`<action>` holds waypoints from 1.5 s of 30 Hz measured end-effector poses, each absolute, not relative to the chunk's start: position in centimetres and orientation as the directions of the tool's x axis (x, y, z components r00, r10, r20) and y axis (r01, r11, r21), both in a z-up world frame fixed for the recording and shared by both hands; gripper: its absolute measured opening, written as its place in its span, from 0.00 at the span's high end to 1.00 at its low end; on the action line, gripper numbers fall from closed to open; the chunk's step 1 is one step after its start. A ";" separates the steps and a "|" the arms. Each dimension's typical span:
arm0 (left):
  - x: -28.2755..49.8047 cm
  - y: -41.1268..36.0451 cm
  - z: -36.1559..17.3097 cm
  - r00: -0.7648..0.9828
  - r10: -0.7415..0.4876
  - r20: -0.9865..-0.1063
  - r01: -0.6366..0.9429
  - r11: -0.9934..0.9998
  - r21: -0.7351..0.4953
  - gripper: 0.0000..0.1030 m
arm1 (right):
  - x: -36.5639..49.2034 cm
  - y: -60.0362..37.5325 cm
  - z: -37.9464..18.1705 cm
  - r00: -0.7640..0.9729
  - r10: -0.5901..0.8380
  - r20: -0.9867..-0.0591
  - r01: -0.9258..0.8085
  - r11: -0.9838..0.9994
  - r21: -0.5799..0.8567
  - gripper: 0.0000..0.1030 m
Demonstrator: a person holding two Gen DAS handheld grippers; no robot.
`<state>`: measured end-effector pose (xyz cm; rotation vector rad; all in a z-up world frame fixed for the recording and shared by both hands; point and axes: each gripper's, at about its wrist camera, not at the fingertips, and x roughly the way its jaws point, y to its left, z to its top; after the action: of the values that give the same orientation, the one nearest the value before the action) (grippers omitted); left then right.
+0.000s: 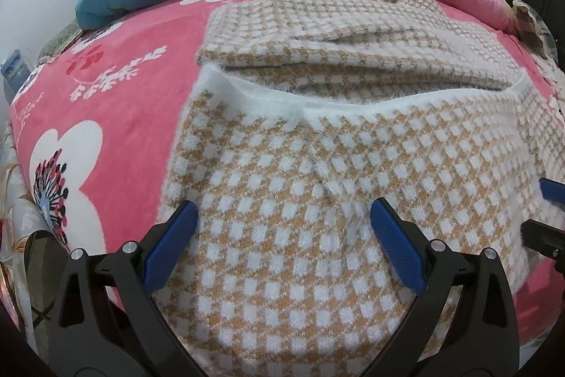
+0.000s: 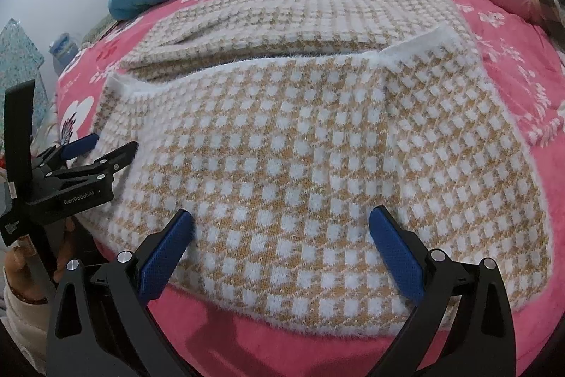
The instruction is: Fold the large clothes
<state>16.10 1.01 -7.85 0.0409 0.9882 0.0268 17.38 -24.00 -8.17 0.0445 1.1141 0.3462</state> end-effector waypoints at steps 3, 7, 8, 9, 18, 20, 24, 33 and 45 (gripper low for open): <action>16.1 0.9 -7.9 0.555 0.044 -0.831 -0.001 0.999 0.052 0.08 | 17.6 -24.0 -8.1 0.385 0.295 -0.875 -0.251 0.945 0.208 0.06; 15.6 0.8 -7.9 0.577 0.049 -0.815 0.014 0.997 0.070 0.08 | 17.4 -24.2 -8.2 0.399 0.307 -0.864 -0.255 0.942 0.217 0.06; 15.5 0.8 -7.9 0.581 0.048 -0.812 0.023 0.997 0.075 0.08 | 17.2 -24.3 -8.2 0.406 0.310 -0.859 -0.259 0.941 0.217 0.06; 15.5 0.9 -7.9 0.583 0.044 -0.811 0.033 0.996 0.077 0.08 | 17.2 -24.2 -8.2 0.409 0.312 -0.858 -0.261 0.940 0.218 0.06; 15.5 2.4 -4.6 0.614 -0.027 -0.789 0.085 0.996 0.032 0.08 | 18.0 -25.3 -5.6 0.375 0.327 -0.867 -0.289 0.930 0.226 0.06; 15.9 2.6 -3.2 0.644 -0.029 -0.764 0.091 0.995 0.040 0.08 | 18.3 -25.5 -3.9 0.419 0.333 -0.845 -0.312 0.927 0.211 0.06; 19.0 3.3 -0.7 0.673 -0.068 -0.736 0.089 0.996 -0.010 0.08 | 20.4 -26.1 0.0 0.491 0.368 -0.790 -0.359 0.911 0.201 0.06; 28.0 1.2 -0.2 0.679 -0.076 -0.730 0.080 0.996 -0.029 0.08 | 30.8 -25.9 3.6 0.530 0.374 -0.761 -0.352 0.913 0.205 0.06; 38.4 -2.1 -1.6 0.645 -0.068 -0.761 0.102 0.995 -0.003 0.08 | 48.9 -23.5 2.0 0.473 0.265 -0.840 -0.218 0.959 0.180 0.09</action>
<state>38.42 -2.11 -1.64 0.0415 0.8641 -0.0969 48.85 -23.54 1.98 0.0506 1.0366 0.2956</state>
